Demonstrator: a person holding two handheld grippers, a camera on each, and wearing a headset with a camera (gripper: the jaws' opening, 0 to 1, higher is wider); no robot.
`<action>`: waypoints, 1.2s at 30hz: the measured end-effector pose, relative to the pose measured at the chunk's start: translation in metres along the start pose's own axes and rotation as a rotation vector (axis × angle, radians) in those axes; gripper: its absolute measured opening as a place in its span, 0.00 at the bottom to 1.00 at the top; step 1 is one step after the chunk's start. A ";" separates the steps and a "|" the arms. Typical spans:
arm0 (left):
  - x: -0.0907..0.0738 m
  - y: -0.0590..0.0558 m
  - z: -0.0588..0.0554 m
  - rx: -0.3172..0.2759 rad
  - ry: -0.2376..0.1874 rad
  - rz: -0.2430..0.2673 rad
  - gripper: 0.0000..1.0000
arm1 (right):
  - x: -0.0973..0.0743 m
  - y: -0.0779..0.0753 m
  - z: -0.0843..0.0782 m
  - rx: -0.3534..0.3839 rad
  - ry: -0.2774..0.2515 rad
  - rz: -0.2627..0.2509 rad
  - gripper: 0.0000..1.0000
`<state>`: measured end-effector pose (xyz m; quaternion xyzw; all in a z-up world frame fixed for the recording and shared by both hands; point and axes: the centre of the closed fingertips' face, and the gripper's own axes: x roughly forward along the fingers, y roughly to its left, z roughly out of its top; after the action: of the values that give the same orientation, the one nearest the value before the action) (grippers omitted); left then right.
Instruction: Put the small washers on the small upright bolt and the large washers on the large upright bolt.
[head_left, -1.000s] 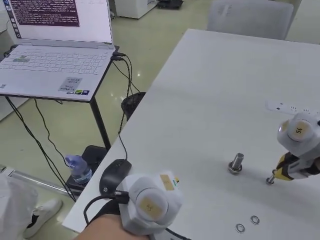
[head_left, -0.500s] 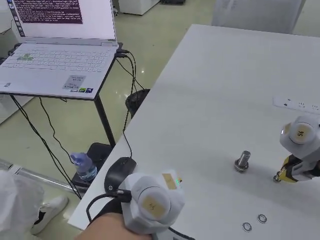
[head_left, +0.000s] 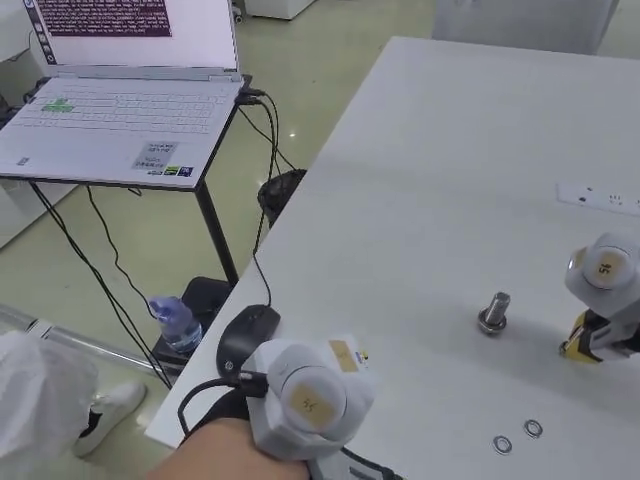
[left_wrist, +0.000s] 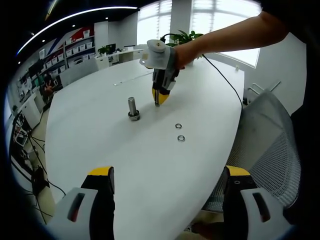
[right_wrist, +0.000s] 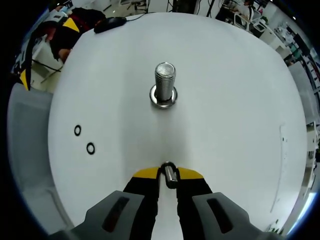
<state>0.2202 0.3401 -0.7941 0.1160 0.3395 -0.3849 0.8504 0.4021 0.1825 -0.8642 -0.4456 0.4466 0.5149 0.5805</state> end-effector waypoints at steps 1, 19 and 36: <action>0.000 0.000 0.000 -0.001 0.001 -0.001 0.90 | 0.000 0.000 0.000 0.002 0.000 0.001 0.13; -0.004 0.001 -0.001 0.003 0.003 0.001 0.88 | -0.003 -0.002 0.001 0.017 -0.011 -0.001 0.18; -0.012 0.004 0.000 0.024 -0.003 -0.008 0.88 | -0.029 0.001 0.014 0.021 -0.042 -0.005 0.28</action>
<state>0.2171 0.3500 -0.7863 0.1245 0.3340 -0.3925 0.8479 0.3998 0.1907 -0.8326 -0.4297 0.4385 0.5180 0.5956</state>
